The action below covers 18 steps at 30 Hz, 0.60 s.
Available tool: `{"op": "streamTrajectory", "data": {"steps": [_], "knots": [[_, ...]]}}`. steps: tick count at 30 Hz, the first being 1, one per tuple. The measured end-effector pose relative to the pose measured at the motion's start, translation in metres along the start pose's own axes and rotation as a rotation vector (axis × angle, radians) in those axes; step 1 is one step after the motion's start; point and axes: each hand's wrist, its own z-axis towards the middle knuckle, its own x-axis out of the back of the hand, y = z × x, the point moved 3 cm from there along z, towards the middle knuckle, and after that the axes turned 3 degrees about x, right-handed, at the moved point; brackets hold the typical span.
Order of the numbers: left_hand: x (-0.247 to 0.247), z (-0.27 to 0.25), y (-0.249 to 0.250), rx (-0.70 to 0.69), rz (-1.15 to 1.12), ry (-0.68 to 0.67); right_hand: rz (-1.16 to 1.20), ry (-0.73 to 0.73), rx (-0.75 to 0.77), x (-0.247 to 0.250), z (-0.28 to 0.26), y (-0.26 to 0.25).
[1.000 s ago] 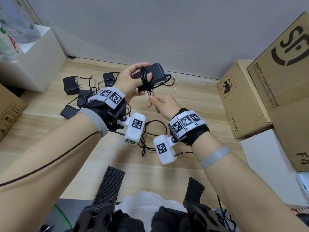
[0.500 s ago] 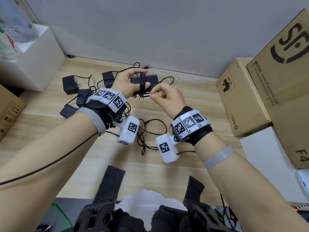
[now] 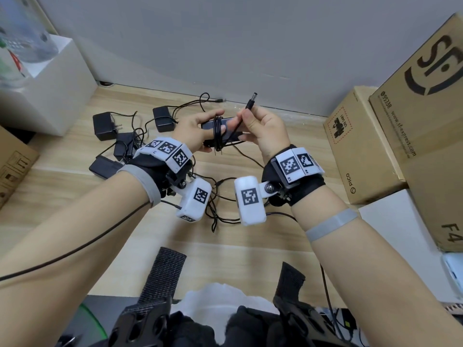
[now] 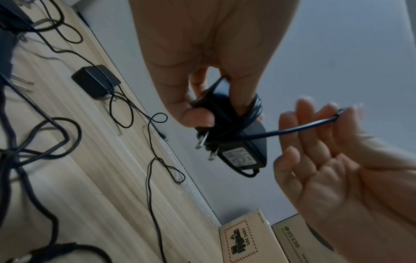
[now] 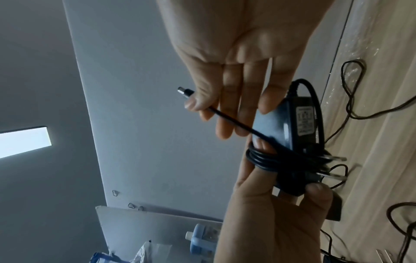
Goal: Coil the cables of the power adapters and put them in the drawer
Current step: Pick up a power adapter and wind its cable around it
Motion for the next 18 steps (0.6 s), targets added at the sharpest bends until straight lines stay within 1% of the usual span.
{"op": "streamTrajectory", "data": {"steps": [4,6,11,18], "knots": [[-0.002,0.001,0.001,0.031,-0.025,-0.046,0.005,0.0,0.007,-0.001,0.0,-0.003],[-0.002,0.001,0.0,0.042,-0.025,-0.061,-0.05,0.015,0.002,0.0,0.001,-0.003],[-0.002,0.0,-0.001,0.043,-0.066,-0.065,-0.259,0.08,-0.082,0.005,0.005,0.004],[-0.003,-0.004,0.002,-0.014,-0.007,-0.094,-0.411,0.045,-0.122,0.005,0.008,0.009]]}}
